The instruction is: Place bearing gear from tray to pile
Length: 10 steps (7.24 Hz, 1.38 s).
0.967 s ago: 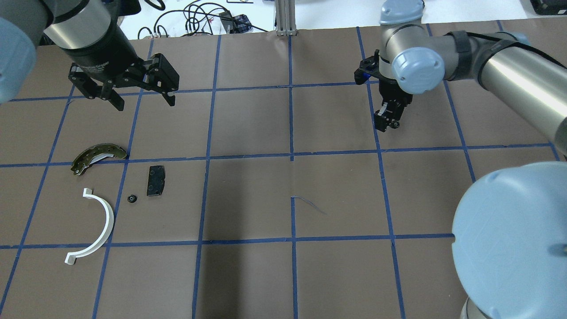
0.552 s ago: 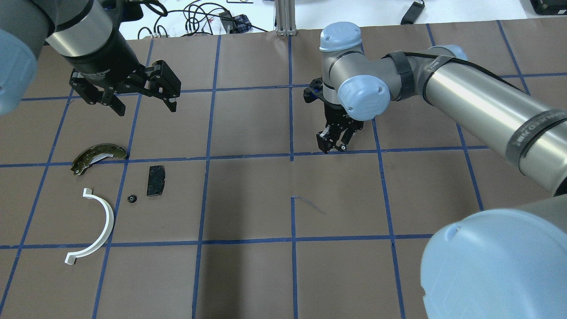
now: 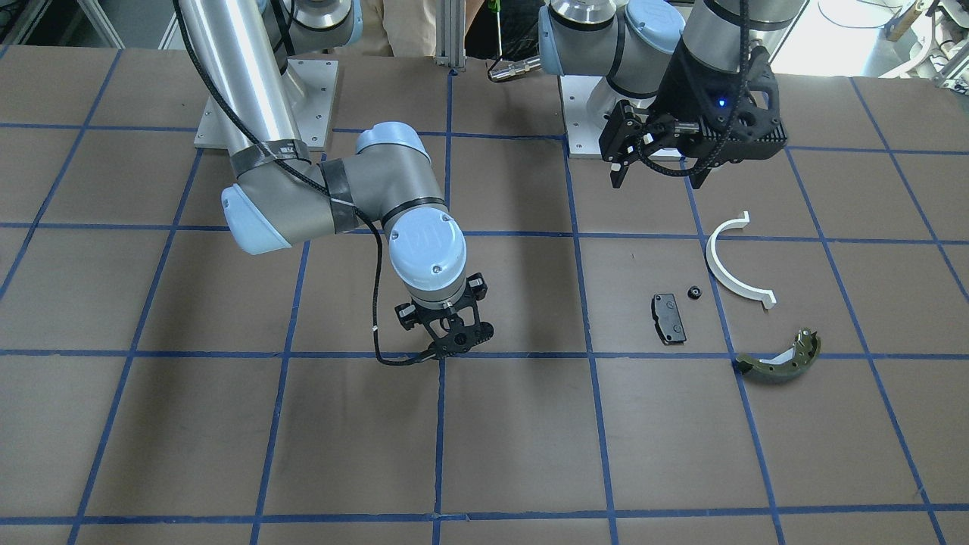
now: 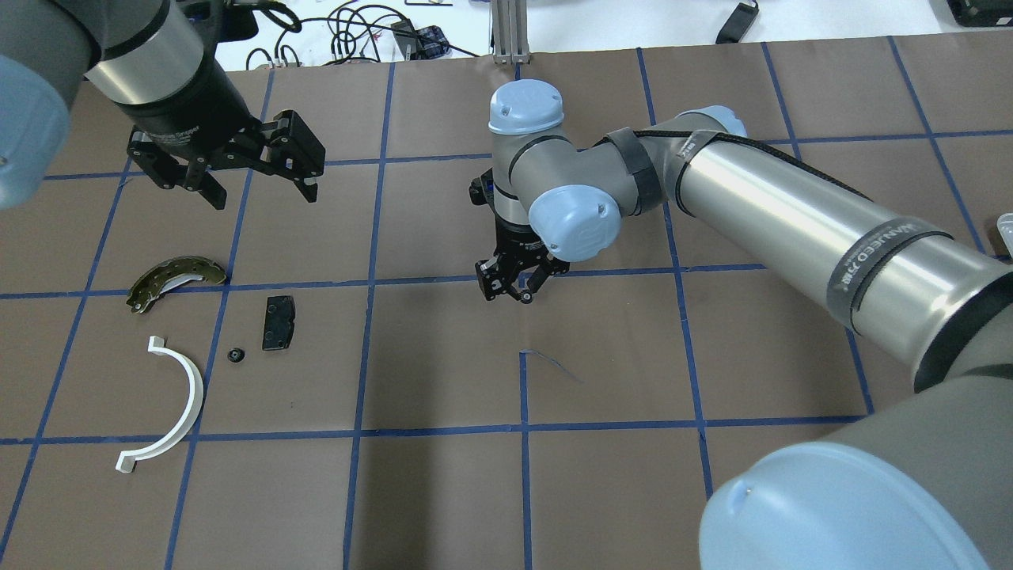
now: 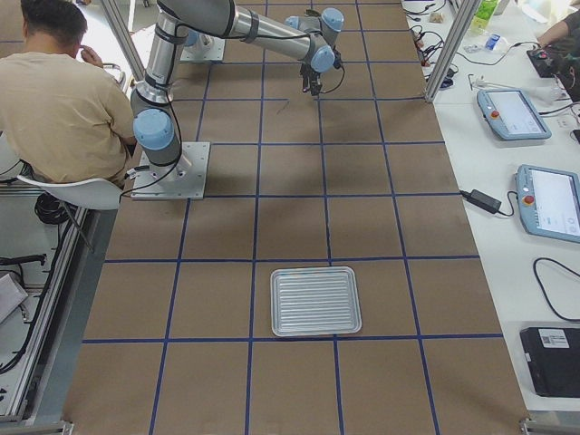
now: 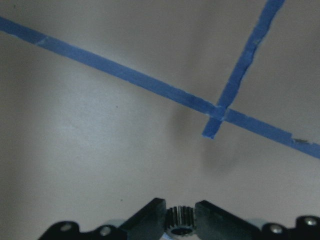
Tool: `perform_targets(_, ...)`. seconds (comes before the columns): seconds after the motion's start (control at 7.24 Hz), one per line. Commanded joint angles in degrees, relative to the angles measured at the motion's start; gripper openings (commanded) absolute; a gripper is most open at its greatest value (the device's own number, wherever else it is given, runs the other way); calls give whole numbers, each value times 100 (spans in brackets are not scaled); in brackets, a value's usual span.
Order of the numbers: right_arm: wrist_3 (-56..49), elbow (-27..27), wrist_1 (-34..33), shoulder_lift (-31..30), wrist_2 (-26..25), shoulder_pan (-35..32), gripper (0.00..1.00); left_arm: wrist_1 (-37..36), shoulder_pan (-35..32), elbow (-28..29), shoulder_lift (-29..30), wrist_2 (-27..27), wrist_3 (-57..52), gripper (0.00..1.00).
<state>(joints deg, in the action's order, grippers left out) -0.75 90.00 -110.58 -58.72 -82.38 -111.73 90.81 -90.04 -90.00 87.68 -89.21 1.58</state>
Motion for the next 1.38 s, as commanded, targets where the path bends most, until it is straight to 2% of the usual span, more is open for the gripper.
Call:
perform_targets(0.0, 198, 0, -262, 202, 73, -130, 0, 7, 4, 0, 3, 9, 0, 100)
perform_targets(0.14, 190, 0, -375, 238, 73, -130, 0, -2, 12, 0, 3, 9, -9, 100)
perform_targets(0.28, 190, 9, -376, 238, 73, -130, 12, -2, 12, 0, -6, 9, -18, 100)
perform_targets(0.41, 181, 9, -385, 229, 73, -130, 51, -2, 12, -9, 3, 9, -26, 100)
perform_targets(0.55, 181, 0, -385, 221, 65, -130, 72, -2, 12, -9, 29, 17, -26, 100)
perform_targets(0.69, 181, 0, -385, 186, 73, -130, 85, -2, 4, -1, 82, 17, -18, 100)
perform_targets(0.83, 129, -69, -376, 116, 73, -78, 96, -2, 4, 0, 134, 17, -18, 100)
perform_targets(0.97, 76, -35, -350, -120, -31, 106, 100, -11, -14, -27, 257, 26, 104, 100)
perform_targets(1.1, 67, -17, -158, -505, -32, 508, 100, -333, -118, -114, 536, 35, 192, 100)
perform_targets(1.24, 14, -9, 400, -961, -32, 1112, 100, -902, -337, -350, 913, 35, 419, 100)
